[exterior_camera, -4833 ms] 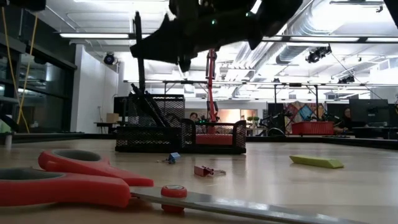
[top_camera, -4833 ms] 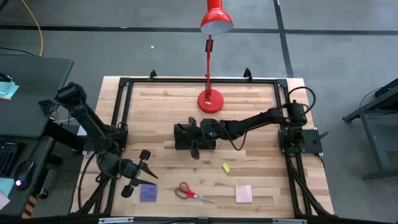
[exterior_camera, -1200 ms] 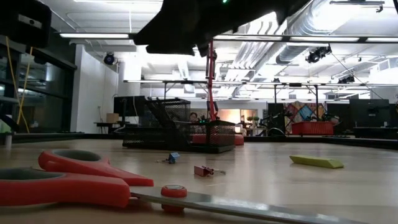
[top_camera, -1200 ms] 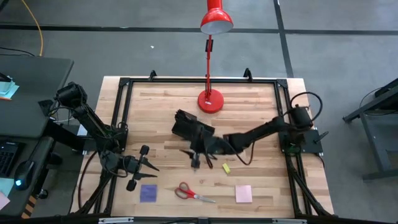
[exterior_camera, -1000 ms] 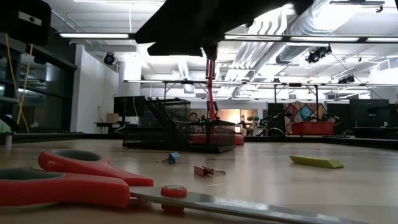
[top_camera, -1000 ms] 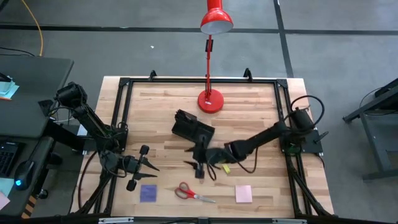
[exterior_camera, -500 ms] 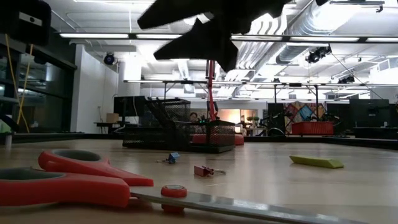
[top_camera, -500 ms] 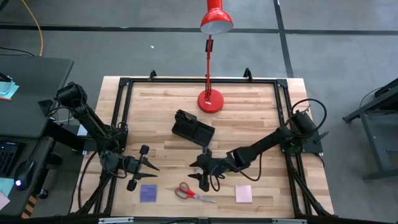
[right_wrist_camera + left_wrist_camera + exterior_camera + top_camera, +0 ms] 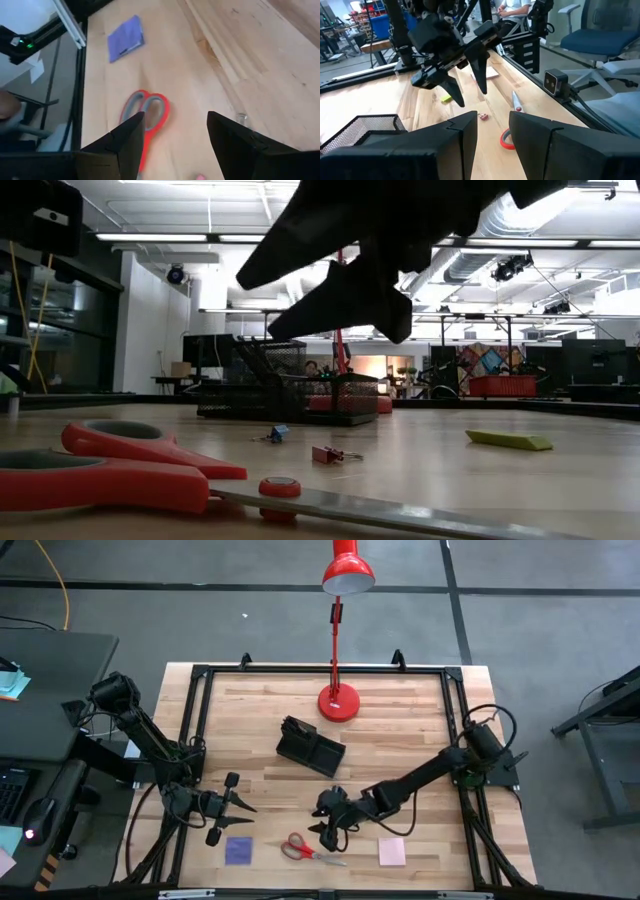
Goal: Pick and place office supplies into organizer
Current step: Put the orange scissors into the desk organizer
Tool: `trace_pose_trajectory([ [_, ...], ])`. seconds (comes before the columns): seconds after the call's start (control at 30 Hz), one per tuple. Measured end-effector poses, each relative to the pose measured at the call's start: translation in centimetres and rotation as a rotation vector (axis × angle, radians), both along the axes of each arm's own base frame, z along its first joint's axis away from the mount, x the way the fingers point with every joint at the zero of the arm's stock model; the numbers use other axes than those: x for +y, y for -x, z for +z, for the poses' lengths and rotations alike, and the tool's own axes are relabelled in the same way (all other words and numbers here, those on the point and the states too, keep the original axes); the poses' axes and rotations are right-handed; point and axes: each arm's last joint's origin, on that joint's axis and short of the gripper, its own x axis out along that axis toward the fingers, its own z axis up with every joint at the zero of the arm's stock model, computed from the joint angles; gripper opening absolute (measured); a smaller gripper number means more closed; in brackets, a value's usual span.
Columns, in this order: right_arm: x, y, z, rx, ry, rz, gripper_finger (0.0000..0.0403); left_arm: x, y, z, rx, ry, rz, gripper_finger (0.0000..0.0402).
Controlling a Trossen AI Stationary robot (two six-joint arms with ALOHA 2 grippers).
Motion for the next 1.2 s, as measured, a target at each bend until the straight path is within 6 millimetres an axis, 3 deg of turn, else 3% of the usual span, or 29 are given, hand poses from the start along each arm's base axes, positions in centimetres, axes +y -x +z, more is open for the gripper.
trace_pose_trajectory([
  [0.23,0.6,0.3,0.0,0.010,-0.032,0.045,0.0206,0.0,0.0,0.0,0.000,0.000,0.000,0.0104],
  [0.77,3.8,3.3,-0.9,0.175,-0.077,-0.042,0.0206,-0.3,-0.2,0.0,0.069,0.043,-0.002,0.0104],
  [0.9,4.1,3.5,-1.0,0.170,-0.061,-0.047,0.0206,-1.4,-1.4,1.0,0.145,-0.025,0.016,0.0104],
  [1.07,3.9,4.0,-1.4,0.244,-0.035,-0.033,0.0206,-2.3,-4.2,1.5,0.371,-0.146,0.064,0.0104],
  [1.2,5.0,5.3,-1.7,0.227,0.153,0.019,0.0206,-3.0,-6.6,0.9,0.510,-0.155,0.062,0.0104],
])
